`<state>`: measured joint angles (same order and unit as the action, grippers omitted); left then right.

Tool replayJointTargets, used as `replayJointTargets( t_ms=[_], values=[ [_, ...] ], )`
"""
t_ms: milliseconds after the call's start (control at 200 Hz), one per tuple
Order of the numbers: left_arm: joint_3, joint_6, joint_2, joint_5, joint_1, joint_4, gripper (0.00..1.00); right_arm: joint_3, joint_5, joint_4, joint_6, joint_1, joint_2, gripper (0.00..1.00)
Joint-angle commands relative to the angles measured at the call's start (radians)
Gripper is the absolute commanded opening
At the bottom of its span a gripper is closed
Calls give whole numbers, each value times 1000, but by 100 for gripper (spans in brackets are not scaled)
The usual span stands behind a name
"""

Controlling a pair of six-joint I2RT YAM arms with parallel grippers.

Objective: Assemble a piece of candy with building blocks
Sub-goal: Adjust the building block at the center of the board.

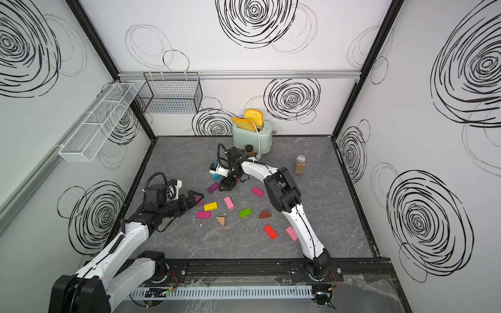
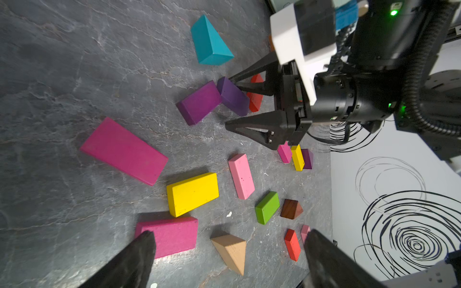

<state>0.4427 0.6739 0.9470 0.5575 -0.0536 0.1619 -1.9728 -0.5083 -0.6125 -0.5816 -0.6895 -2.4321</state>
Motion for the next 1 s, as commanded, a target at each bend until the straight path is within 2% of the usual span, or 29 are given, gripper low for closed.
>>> replayJointTargets(
  t_ms=[0,295,520,720,925,995],
  values=[
    [-11,10,-11,3,11,-25,98,61,50,-13,-43,-12,47,63],
    [-10,12,-14,-5,28,-19,98,113,111,54,-83,-15,86,33],
    [-9,10,-8,-11,31,-14,98,200,72,112,-150,-18,151,31],
    [-7,12,-17,-18,31,-10,98,193,60,94,-176,-20,144,39],
    [-7,16,-23,-17,31,-6,98,213,57,149,-147,-19,180,70],
    [-3,19,-36,-22,31,5,98,207,48,165,-137,-20,193,76]
  ],
)
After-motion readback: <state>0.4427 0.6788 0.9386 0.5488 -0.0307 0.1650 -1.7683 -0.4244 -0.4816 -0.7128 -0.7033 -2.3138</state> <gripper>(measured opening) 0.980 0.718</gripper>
